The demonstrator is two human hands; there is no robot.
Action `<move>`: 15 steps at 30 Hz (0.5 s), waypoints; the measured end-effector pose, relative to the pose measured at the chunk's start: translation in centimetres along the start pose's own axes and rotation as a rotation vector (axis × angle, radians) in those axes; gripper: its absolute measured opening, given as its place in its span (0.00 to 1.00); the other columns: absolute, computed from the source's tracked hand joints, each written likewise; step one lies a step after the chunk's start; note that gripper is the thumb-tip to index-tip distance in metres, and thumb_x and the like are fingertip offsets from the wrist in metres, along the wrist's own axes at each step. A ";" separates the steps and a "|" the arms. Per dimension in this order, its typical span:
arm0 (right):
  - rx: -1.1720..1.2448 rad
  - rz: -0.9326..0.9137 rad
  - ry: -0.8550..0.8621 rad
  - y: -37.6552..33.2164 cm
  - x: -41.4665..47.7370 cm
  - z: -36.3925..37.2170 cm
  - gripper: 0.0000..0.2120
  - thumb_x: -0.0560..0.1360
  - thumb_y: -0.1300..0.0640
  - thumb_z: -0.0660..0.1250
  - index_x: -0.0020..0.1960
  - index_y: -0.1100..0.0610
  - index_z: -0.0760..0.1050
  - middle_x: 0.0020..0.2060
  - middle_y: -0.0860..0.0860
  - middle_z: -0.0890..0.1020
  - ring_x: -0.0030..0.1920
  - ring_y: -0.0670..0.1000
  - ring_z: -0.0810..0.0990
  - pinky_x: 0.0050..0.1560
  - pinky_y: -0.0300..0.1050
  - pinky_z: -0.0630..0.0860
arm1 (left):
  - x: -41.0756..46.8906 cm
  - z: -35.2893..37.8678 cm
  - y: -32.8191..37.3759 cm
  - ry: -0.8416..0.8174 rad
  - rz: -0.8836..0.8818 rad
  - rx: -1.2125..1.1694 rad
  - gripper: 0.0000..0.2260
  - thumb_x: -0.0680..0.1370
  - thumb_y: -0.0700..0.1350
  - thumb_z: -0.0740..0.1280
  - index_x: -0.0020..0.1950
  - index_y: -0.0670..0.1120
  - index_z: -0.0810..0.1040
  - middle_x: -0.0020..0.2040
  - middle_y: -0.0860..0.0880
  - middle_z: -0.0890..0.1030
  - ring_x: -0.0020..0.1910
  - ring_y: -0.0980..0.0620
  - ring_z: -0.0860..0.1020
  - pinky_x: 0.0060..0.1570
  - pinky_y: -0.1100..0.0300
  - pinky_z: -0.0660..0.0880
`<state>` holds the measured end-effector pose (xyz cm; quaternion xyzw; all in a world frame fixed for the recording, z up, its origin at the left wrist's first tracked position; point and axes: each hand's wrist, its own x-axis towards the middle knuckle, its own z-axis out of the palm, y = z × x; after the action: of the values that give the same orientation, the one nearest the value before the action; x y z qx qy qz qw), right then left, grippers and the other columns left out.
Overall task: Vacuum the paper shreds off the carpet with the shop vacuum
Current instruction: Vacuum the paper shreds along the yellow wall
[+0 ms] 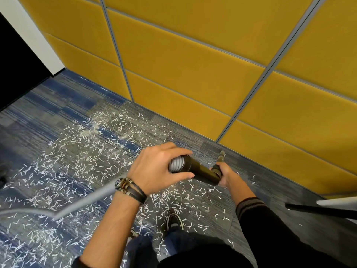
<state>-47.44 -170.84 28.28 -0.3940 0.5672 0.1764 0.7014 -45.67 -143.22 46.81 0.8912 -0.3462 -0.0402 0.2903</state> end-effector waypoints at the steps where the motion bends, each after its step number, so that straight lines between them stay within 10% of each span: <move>1: 0.012 0.010 -0.011 0.6 -0.1 -0.1 0.10 0.83 0.52 0.57 0.55 0.59 0.66 0.35 0.57 0.77 0.31 0.54 0.76 0.32 0.46 0.79 | 0.0 -0.6 0.0 0.029 0.017 0.008 0.27 0.71 0.69 0.73 0.65 0.57 0.82 0.51 0.58 0.84 0.44 0.63 0.79 0.47 0.60 0.82; 15: 0.040 -0.016 0.113 2.6 -1.3 -4.6 0.09 0.83 0.54 0.57 0.56 0.60 0.67 0.40 0.59 0.77 0.36 0.56 0.77 0.34 0.54 0.76 | -0.6 1.6 0.3 -0.009 -0.025 -0.095 0.27 0.67 0.74 0.70 0.58 0.58 0.85 0.48 0.62 0.84 0.44 0.65 0.79 0.50 0.56 0.84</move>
<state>-52.67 -172.38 28.36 -0.3937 0.6059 0.1368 0.6776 -46.74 -143.83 45.58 0.8804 -0.3341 -0.0640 0.3304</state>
